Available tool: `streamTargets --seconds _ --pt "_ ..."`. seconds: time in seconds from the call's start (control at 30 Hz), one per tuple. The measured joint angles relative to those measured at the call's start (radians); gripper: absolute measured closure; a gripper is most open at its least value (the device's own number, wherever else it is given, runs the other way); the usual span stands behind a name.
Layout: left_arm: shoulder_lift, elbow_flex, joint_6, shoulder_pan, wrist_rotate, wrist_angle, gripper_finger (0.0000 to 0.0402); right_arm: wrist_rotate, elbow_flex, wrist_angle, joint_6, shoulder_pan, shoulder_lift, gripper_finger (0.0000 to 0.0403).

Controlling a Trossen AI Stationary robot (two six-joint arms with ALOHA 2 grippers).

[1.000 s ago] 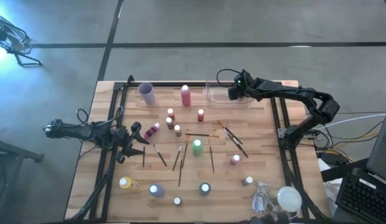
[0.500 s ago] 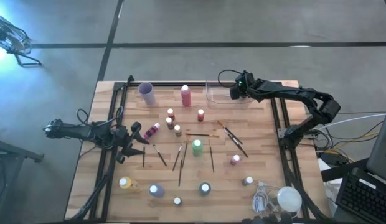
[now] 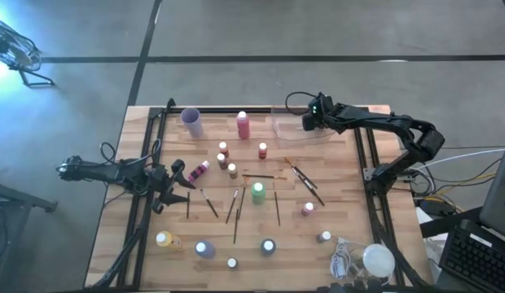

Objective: Pick & Place Paint Supplies
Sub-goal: Put the violet paint bottle into the transparent bin, then adjust the transparent bin

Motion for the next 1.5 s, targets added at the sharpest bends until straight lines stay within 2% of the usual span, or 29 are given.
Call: streamTargets --seconds 0.4,0.73,0.9,1.0,1.13,1.23,1.37,1.5 --pt "0.0 0.0 0.0 0.0 0.0 0.0 0.0186 0.014 0.029 0.001 -0.037 0.0 -0.059 0.0241" --pt "0.0 0.0 0.0 0.0 0.0 0.0 0.0186 0.017 0.052 -0.012 -0.064 0.02 -0.23 0.0257" --pt "0.0 0.0 0.0 0.0 0.0 0.0 0.0186 -0.072 0.048 -0.032 -0.11 0.107 -0.31 0.0272" --pt "0.0 0.0 0.0 0.0 0.0 0.0 0.0186 -0.132 0.035 -0.025 -0.123 0.205 -0.311 0.0288" --pt "0.0 0.0 0.0 0.0 0.0 0.0 0.0186 -0.136 0.018 0.002 -0.184 0.372 -0.249 0.0319" --pt "0.0 0.0 0.0 0.0 0.0 0.0 0.0186 -0.083 0.021 0.017 -0.226 0.471 -0.196 0.0349" --pt "0.0 0.0 0.0 0.0 0.0 0.0 0.0186 -0.072 0.026 0.067 -0.233 0.523 -0.138 0.0389" --pt "0.0 0.0 0.0 0.0 0.0 0.0 0.0186 -0.118 0.026 0.095 -0.228 0.528 -0.076 0.0394"
